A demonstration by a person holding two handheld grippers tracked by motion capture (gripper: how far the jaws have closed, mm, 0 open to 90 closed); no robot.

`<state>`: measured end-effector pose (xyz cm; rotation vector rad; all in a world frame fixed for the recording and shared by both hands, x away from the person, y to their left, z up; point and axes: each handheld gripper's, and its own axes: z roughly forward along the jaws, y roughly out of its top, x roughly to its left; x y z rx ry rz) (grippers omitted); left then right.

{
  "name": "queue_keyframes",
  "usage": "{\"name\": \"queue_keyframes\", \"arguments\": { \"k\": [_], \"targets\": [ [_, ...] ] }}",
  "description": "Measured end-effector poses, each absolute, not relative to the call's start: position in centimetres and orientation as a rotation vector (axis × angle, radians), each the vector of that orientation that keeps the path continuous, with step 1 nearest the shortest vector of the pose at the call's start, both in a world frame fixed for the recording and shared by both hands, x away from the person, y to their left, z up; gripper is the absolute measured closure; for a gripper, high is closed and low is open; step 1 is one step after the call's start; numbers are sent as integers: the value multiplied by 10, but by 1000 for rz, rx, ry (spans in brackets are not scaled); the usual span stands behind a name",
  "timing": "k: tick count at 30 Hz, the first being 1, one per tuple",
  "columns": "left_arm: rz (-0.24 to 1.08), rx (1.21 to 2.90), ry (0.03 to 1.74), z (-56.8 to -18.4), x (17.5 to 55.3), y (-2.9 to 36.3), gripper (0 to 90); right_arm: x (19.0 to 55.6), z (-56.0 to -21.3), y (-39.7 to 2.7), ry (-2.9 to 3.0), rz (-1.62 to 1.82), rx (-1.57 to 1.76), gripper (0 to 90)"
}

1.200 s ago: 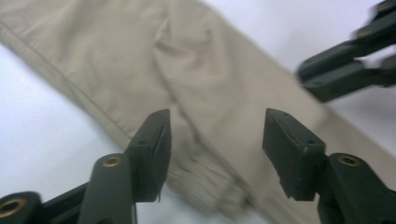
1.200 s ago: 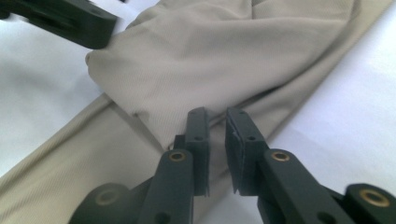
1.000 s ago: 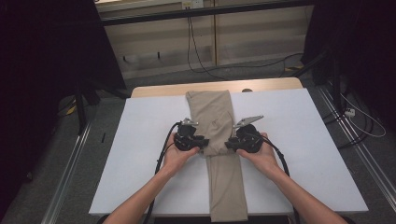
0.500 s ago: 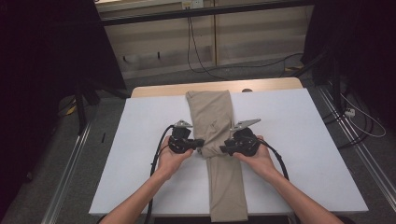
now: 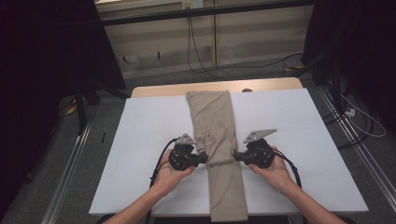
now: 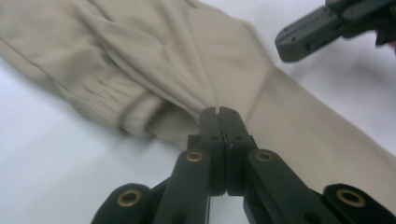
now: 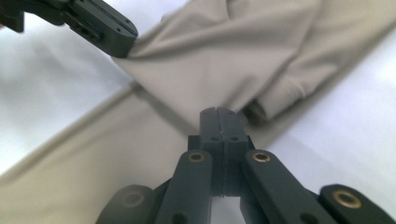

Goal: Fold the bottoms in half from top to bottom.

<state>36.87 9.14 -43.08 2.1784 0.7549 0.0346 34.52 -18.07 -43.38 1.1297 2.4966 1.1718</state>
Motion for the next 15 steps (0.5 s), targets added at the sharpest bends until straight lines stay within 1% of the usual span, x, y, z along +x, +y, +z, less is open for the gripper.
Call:
{"name": "queue_keyframes", "arguments": {
  "k": [2,4,5,6,7,8,9,10,11,13,15],
  "targets": [
    [57,2198,742,-432,366,92,894,338,-436,-185,2500,1169,1139,900],
    [32,2181,752,-431,366,94,874,332,-437,-188,2504,1142,1136,900],
    [40,2175,747,-429,366,94,837,331,-437,-189,2498,1147,1138,900],
    [58,2167,747,-426,368,93,770,333,-434,-189,2485,1161,1137,900],
    [82,2159,745,-423,371,90,728,336,-431,-189,2467,1184,1135,898],
    [110,2155,742,-421,374,89,696,344,-426,-187,2447,1200,1137,806],
    [165,2145,743,-419,379,87,670,349,-423,-185,2431,1202,1137,783],
    [189,2134,759,-417,387,85,636,358,-419,-183,2409,1202,1135,774],
    [211,2120,791,-417,399,84,624,368,-416,-180,2391,1192,1134,752],
    [208,2102,852,-420,416,82,601,389,-414,-175,2365,1225,1171,685],
    [223,2102,876,-428,433,78,498,407,-415,-167,2364,1202,1165,630]
  ]
}}
